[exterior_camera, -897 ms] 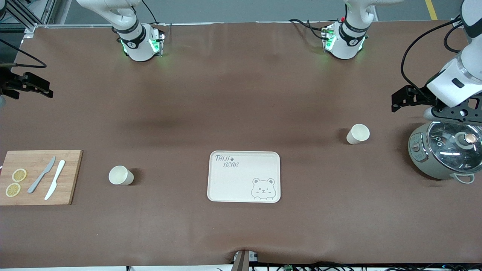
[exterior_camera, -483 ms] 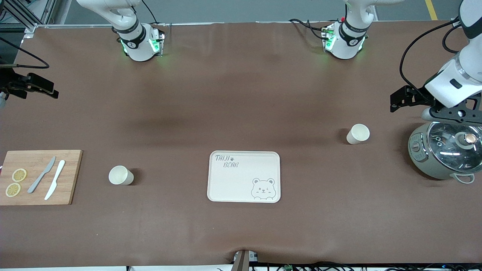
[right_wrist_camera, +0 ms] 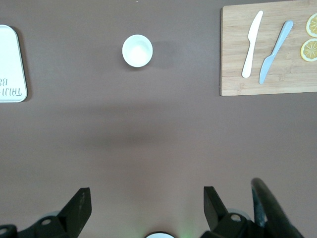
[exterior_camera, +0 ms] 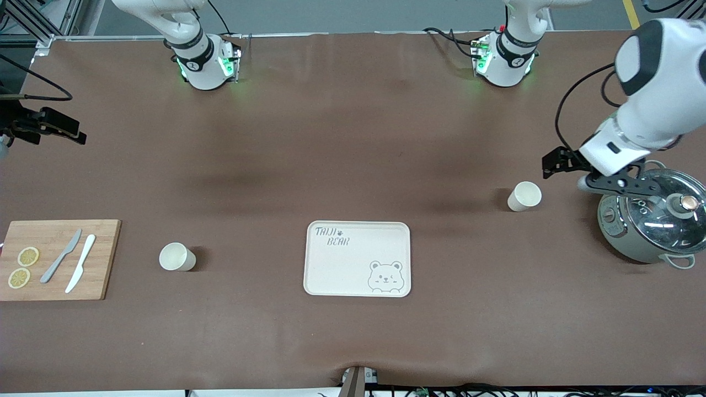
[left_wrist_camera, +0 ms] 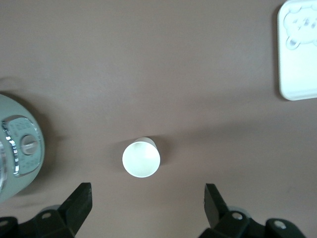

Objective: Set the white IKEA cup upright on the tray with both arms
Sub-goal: 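Reach the left gripper down to the white cup beside the steel pot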

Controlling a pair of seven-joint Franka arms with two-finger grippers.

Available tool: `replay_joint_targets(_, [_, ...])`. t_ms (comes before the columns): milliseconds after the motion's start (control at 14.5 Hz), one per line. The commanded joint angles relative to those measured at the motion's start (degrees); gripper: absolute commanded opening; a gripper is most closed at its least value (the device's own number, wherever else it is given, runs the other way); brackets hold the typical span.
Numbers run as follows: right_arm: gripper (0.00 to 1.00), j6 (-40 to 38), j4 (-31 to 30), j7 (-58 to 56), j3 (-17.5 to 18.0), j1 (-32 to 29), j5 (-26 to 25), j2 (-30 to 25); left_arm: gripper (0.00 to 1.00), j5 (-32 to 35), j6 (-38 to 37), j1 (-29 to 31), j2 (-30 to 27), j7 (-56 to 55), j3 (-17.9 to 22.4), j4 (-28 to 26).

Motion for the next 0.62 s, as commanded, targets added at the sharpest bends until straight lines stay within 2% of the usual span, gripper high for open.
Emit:
replay_joint_targets(0, [1.0,-0.31,-0.49,0.96,0.22,-0.52,0.75,-0.52,1.0,-1.05,13.02,1.48,-8.4,3.9,-0.15,-17.44])
replay_joint_targets(138, [1.0,-0.31,-0.58,0.96,0.22,-0.52,0.75,-0.52,1.0,-1.05,19.28,2.8,-9.11,6.79,-0.23,-24.32])
replay_joint_targets(276, [1.0,-0.22,-0.49,0.87,0.22,-0.43,0.75,-0.43,1.0,-1.05,23.95,5.25,-9.03,10.31,-0.15,-28.64])
replay_joint_targets(552, [1.0,-0.22,0.3,0.96,0.31,-0.17,0.57,-0.17,1.0,-1.14,31.07,10.27,-5.96,17.95,-0.15,-31.55])
